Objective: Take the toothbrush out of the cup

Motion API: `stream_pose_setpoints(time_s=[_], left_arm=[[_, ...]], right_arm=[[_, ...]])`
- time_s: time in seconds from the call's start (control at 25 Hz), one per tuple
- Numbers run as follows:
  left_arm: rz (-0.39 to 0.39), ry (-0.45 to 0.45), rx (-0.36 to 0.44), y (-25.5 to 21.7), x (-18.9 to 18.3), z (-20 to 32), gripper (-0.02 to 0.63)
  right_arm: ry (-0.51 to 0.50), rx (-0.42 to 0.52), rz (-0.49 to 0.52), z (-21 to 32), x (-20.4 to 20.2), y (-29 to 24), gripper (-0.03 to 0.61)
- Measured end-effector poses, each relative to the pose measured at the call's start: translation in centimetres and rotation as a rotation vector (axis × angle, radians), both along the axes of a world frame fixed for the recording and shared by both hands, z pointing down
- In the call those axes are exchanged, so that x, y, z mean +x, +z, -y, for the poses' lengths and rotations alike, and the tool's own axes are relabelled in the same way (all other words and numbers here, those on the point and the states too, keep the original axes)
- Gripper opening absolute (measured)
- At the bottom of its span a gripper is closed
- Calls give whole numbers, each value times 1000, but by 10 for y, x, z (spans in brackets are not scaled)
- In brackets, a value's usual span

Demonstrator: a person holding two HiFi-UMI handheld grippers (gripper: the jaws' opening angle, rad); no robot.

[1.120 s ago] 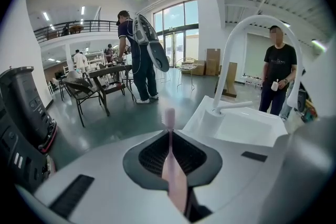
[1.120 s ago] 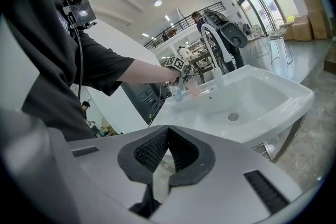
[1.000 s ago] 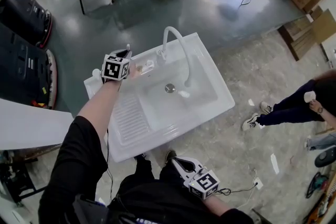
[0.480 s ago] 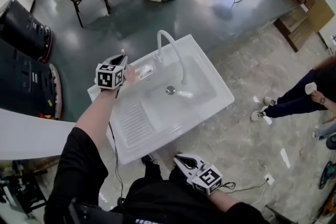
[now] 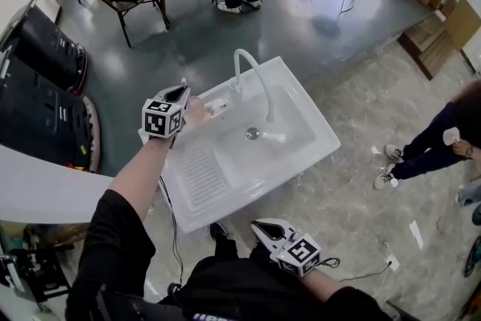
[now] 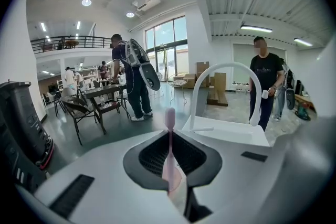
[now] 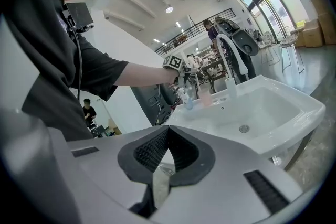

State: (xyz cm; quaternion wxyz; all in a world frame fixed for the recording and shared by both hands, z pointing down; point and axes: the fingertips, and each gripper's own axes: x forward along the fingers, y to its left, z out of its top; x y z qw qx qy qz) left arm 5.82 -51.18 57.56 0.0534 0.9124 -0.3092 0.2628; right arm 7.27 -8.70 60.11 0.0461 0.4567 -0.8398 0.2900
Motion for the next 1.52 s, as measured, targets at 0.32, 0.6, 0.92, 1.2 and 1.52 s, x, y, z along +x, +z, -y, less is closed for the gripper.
stream_pose_setpoints(time_s=[0.32, 0.6, 0.92, 1.2, 1.52], left_arm=[[-7, 10, 1, -11, -17, -30, 25], [-20, 4, -12, -11, -35, -63, 25], [-63, 13, -15, -17, -45, -103, 25], [-107, 19, -19, -23, -53, -141, 25], [-138, 33, -6, -28, -63, -189, 25]], right_arm=[[-57, 7, -6, -5, -15, -11, 11], [-86, 25, -14, -8, -20, -20, 11], [-109, 55, -34, -6, -23, -27, 11], [-146, 70, -29, -9, -27, -35, 11], [-162, 88, -45, -5, -28, -42, 11]])
